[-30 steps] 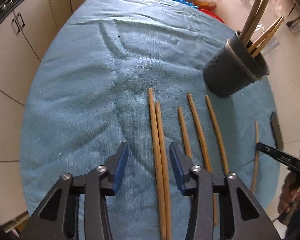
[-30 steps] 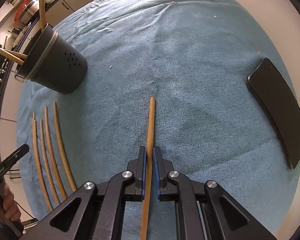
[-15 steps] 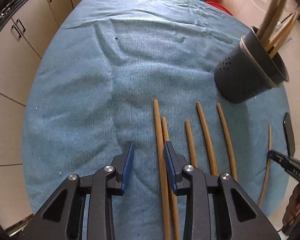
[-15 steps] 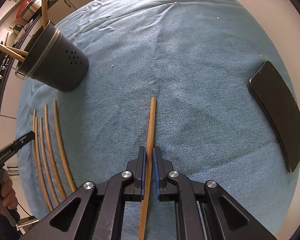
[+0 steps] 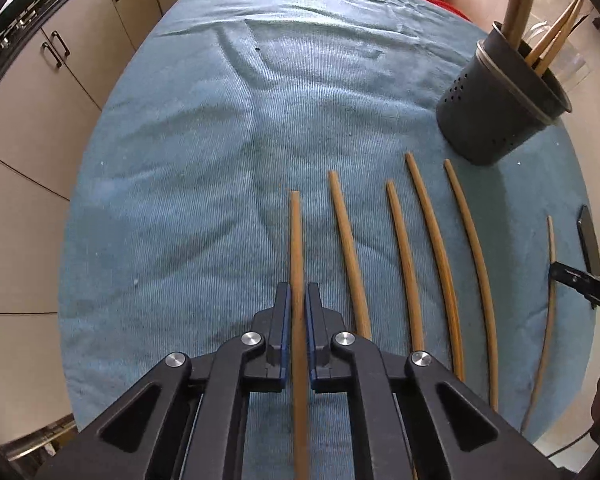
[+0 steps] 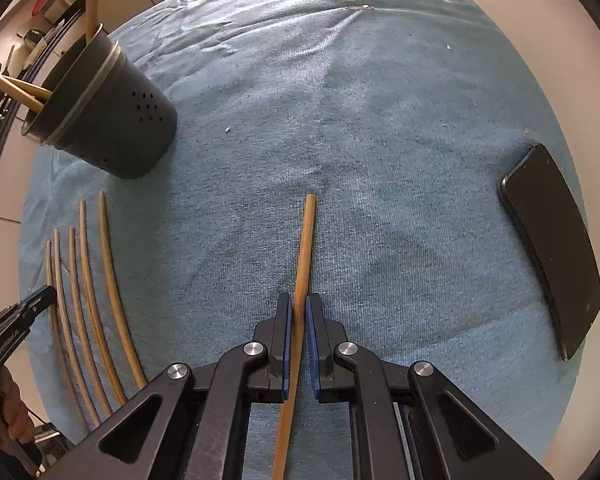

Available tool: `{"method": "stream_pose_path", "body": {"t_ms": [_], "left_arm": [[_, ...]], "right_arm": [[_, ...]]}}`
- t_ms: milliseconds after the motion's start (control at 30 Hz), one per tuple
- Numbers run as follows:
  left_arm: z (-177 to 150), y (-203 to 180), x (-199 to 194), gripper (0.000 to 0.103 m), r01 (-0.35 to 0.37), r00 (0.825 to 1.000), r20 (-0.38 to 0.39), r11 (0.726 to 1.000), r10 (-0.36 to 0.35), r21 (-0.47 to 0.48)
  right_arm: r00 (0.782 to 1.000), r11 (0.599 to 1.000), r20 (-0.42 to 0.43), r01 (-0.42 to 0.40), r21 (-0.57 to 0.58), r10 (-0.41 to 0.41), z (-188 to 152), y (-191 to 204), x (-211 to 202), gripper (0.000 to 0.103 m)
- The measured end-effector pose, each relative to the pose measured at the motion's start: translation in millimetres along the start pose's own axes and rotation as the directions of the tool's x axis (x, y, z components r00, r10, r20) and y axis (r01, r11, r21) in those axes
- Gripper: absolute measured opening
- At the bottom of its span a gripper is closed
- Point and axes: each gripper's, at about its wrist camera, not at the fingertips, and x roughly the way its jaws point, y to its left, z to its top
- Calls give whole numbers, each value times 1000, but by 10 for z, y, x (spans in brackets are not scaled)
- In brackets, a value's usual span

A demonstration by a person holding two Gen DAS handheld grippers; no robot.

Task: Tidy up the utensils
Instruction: 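Lower the right tool onto a third chopstick and close it while the left tool grasps another, then lift both held chopsticks and carry them above the black holder cup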

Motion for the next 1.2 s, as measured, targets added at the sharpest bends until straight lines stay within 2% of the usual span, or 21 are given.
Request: {"method": "stream_pose_path", "body": {"t_ms": [100, 267, 533, 733, 1200], "left_arm": [[-107, 48, -135, 6, 33, 999, 33, 999, -32, -14], [-220, 87, -497, 6, 78, 988, 134, 996, -73, -32], [-322, -32, -1194, 6, 96, 946, 311, 995, -89, -8], [-323, -111, -1511, 6, 106, 925, 365, 994, -102, 11], [-302, -165, -1770, 6, 107, 905, 411, 994, -106, 21]], "right_arm": [[999, 999, 21, -46, 12, 46, -38, 13, -46, 6], [985, 993, 131, -110, -32, 114, -122, 120, -371, 6], [926, 977, 319, -167, -129, 200, -266, 210, -969, 6], [900, 971, 369, -194, -136, 232, -307, 155, -1136, 6], [862, 958, 423, -218, -186, 278, -371, 207, -1345, 6]]}}
